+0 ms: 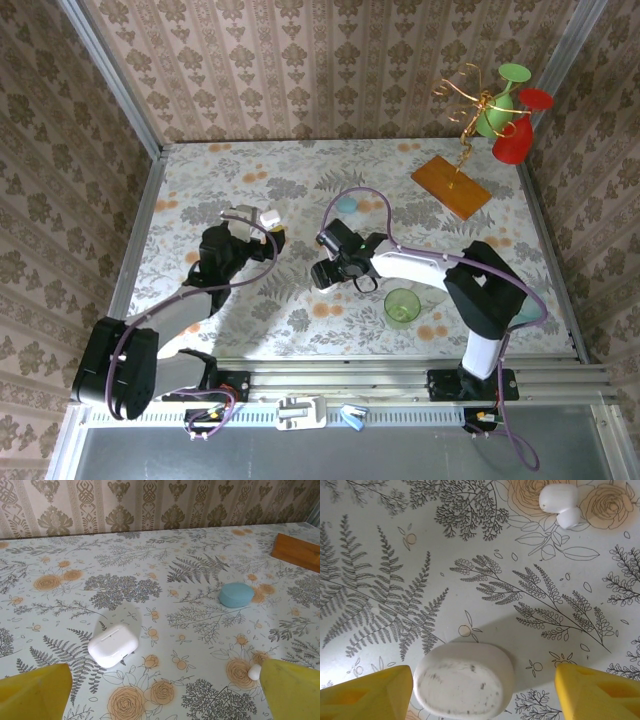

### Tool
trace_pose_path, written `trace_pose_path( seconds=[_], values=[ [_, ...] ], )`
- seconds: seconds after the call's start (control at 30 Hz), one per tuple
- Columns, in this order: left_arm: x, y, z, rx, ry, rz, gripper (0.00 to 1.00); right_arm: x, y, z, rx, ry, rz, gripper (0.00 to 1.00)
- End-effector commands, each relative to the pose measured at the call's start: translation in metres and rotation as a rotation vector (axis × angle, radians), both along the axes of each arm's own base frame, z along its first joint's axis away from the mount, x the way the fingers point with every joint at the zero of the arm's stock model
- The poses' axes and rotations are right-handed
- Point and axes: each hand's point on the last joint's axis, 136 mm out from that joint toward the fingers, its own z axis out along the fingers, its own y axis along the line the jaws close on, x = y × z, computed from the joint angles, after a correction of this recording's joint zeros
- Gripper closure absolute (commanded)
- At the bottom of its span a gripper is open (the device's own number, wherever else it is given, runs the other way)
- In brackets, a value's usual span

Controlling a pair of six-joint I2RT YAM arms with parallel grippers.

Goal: Insert the wireless bluetooth earbuds into the charging case

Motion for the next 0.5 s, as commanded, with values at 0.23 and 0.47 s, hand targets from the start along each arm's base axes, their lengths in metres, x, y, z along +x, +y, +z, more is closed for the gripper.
trace_pose_path(
  seconds=[0.23,0.47],
  values=[
    [-0.008,0.007,0.0,0.015,-0.004,0.002,0.02,-0.012,0.003,-0.021,-0.027,0.105,-0.001,0.3],
    [-0.007,0.004,0.001,0.003,-0.003,-0.009,0.02,-0.008,-0.006,-0.02,-0.061,0.095,-0.056,0.41]
  ],
)
